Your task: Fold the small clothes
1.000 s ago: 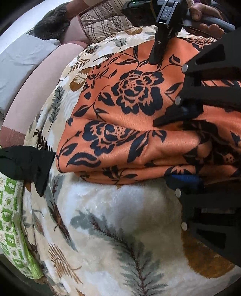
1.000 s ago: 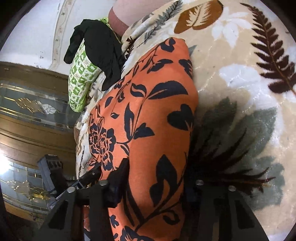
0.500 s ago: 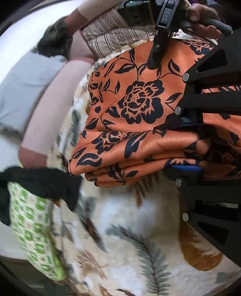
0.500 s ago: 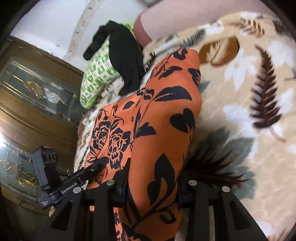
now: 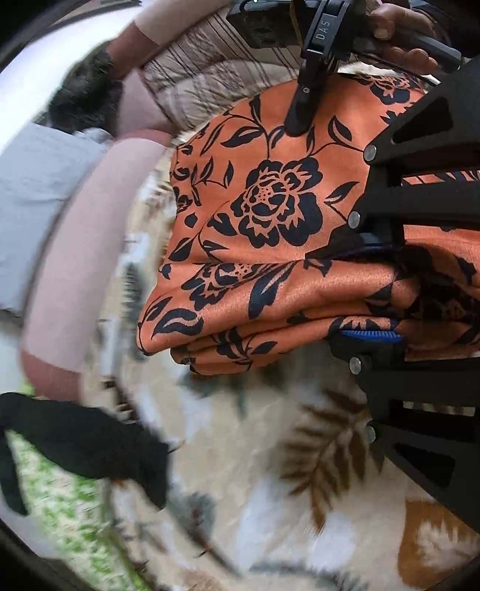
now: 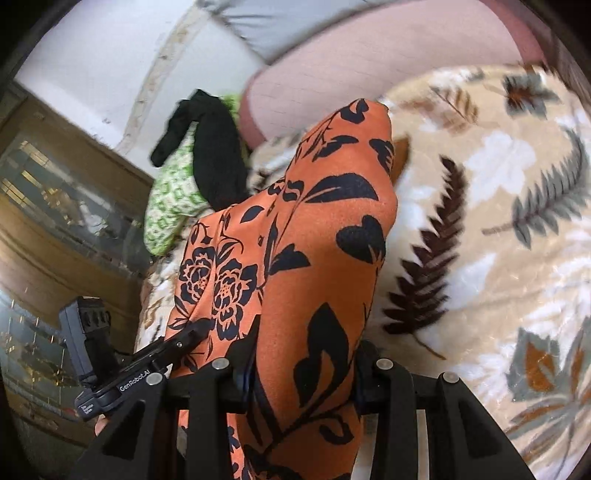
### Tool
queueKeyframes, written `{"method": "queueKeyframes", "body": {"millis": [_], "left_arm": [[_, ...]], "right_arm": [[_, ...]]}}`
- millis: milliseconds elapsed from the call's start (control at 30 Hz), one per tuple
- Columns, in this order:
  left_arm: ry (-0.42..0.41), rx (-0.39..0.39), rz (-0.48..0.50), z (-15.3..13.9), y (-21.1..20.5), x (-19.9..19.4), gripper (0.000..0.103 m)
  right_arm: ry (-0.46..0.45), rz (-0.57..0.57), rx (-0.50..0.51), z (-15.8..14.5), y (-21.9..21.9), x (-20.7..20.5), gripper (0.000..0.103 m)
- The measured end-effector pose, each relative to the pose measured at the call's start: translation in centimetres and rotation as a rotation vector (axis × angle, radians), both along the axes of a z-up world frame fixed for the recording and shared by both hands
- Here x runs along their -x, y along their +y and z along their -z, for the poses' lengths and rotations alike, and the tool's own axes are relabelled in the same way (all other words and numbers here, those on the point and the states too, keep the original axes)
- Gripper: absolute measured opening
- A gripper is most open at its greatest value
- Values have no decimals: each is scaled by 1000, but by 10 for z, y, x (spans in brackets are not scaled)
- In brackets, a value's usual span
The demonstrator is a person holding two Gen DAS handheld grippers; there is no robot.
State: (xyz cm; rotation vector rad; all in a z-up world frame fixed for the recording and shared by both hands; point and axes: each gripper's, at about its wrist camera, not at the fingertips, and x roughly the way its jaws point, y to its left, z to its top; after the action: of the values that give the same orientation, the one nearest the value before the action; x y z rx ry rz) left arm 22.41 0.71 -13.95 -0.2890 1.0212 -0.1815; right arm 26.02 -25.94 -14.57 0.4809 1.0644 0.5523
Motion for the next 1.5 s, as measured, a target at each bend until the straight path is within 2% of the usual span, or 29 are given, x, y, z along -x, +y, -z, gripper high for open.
{"method": "queueKeyframes", "body": {"millis": [67,133,200,300,367,467,500,567,667,733,800,867,933,1000,1067,1167,1233,1300,1500], "left_arm": [[76,9,-19,30,-1,-6,43],[53,9,-34,34,3,0,57],[9,-28,-44,18,7,10,58],[-86,-98,-40,-13,11,30,58],[-123,-145,-36,-26,11,42,58],[-95,-174,-23,-18,6,44,58],[-73,-191,-25,-12,7,43,58],[-4,-215,-30,9,5,38,58],[23,-227,-36,14,4,40,60],[-3,-237,-38,1,5,45,60],[-49,-224,-49,-16,7,42,60],[-92,-199,-47,-29,7,30,65],[-95,-235,-36,-30,2,8,65],[-54,-261,-24,-18,-2,-17,65],[25,-278,-24,5,-3,-36,66],[50,-244,-41,17,4,-41,69],[32,-239,-46,12,4,-36,69],[14,-271,-43,6,2,-30,69],[-11,-276,-45,-9,0,-13,69]], "right_arm": [[50,29,23,26,-6,-6,40],[133,73,67,53,-12,-9,54],[121,97,48,55,-18,-3,59],[21,130,135,28,-25,9,60],[-43,139,132,8,-27,18,60],[-106,115,63,-16,-21,37,61],[-110,86,42,-19,-16,42,65],[-82,38,22,-12,1,47,70],[-5,11,72,18,9,44,71],[-12,22,61,8,10,41,71],[-61,10,63,-11,12,37,71],[-91,8,52,-22,11,28,71],[-91,35,36,-29,7,15,71],[-72,54,0,-26,3,-6,71],[-27,61,-27,-11,4,-30,71],[72,99,-6,22,3,-55,71],[46,112,-42,18,0,-50,71],[8,107,-54,7,0,-42,71],[-34,104,-32,-8,5,-12,71]]}}
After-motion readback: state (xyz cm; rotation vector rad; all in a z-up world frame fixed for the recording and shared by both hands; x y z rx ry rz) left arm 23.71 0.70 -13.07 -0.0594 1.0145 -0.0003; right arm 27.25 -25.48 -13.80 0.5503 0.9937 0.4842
